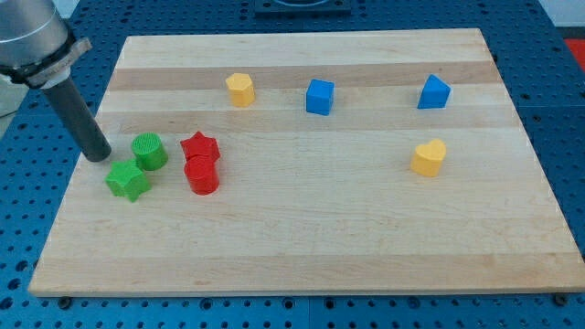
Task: Move the green circle into the red star
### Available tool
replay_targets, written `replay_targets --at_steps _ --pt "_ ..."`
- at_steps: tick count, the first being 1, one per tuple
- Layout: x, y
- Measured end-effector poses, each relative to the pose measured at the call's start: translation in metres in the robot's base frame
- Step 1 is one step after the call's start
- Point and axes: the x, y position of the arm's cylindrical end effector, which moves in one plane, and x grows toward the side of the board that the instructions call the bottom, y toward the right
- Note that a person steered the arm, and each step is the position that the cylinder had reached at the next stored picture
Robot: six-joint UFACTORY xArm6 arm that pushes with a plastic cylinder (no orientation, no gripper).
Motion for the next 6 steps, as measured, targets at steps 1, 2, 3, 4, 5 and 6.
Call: replay_targets --at_steps 1,2,3,4,5,6 --pt "-0.005 0.026" --pt "-0.009 0.040" --pt "-0.009 0.059" --pt "-0.009 0.058" --pt "-0.009 -0.024" --pt "-0.009 -0.037"
